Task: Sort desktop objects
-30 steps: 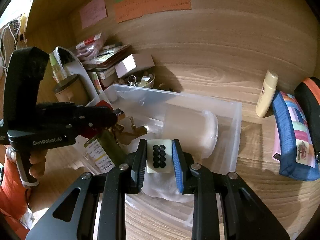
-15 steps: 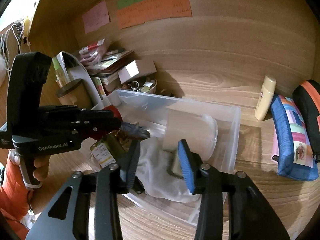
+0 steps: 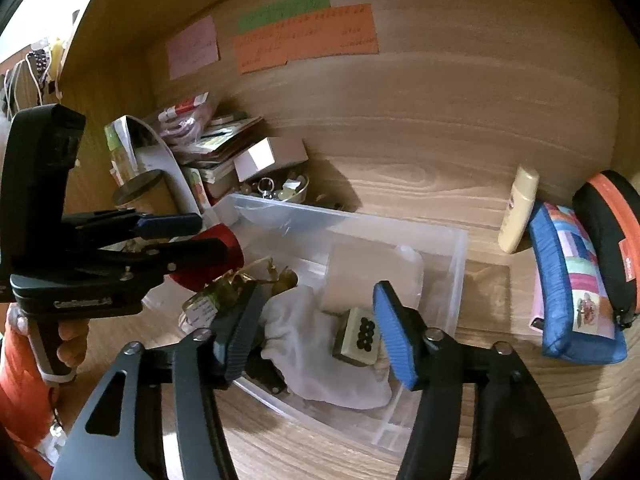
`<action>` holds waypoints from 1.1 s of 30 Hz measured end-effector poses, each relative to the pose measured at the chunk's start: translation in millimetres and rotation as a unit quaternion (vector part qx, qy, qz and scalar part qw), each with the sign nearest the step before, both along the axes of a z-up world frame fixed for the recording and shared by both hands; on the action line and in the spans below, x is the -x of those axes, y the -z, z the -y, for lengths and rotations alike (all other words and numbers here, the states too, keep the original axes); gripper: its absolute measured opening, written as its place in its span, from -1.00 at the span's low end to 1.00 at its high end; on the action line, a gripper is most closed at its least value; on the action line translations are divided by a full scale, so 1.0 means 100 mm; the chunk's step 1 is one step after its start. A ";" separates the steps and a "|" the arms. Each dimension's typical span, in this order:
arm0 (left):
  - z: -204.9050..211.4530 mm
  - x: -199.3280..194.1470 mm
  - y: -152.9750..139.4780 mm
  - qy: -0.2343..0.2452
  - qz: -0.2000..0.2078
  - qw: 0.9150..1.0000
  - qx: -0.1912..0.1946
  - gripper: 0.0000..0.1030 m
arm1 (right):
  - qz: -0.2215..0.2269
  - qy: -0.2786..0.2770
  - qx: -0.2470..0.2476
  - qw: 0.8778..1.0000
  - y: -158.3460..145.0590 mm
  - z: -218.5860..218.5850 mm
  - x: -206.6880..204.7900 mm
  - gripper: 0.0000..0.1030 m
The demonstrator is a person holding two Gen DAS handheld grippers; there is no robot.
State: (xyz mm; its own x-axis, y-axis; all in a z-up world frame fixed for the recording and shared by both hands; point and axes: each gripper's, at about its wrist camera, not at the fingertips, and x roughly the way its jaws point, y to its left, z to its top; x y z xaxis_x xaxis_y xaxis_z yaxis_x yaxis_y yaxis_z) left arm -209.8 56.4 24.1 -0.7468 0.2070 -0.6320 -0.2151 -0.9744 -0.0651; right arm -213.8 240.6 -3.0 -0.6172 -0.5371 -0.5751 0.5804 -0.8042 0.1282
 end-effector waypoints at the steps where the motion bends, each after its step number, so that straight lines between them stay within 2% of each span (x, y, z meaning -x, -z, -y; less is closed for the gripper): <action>1: 0.00 -0.02 -0.01 -0.002 -0.003 1.000 0.002 0.19 | -0.002 0.002 0.000 1.000 -0.01 -0.01 0.00 0.14; 5: 0.02 -0.08 -0.05 -0.010 -0.012 1.000 0.007 0.32 | -0.009 0.007 0.001 1.000 -0.03 -0.02 -0.02 0.24; 12: 0.08 -0.20 -0.09 -0.041 -0.029 0.999 0.010 0.73 | -0.016 0.023 -0.008 1.000 -0.04 -0.03 -0.01 0.55; 15: 0.12 -0.27 -0.11 -0.050 -0.032 0.998 0.011 0.83 | -0.017 0.029 -0.014 0.999 -0.03 -0.03 0.00 0.65; 20: 0.16 -0.40 -0.14 -0.073 -0.040 0.996 0.019 0.87 | -0.003 0.037 -0.019 0.999 -0.03 -0.05 0.04 0.76; 23: 0.20 -0.50 -0.17 -0.091 -0.052 0.994 0.014 0.90 | 0.003 0.048 -0.020 0.999 -0.07 -0.08 0.02 0.91; 28: 0.24 -0.65 -0.24 -0.112 -0.070 0.991 0.001 0.92 | -0.037 0.060 -0.014 0.997 -0.26 -0.14 -0.23 0.99; 33: 0.18 -0.82 -0.33 -0.124 -0.098 0.987 -0.003 0.97 | -0.052 0.067 -0.006 0.996 -0.37 -0.20 -0.47 0.99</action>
State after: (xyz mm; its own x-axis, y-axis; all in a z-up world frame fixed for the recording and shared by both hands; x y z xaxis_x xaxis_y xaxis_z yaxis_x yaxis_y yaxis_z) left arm -128.1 38.1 56.6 -0.8832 0.0059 -0.4689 0.0204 -0.9985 -0.0509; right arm -166.4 260.8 34.2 -0.7398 -0.4392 -0.5097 0.4768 -0.8767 0.0633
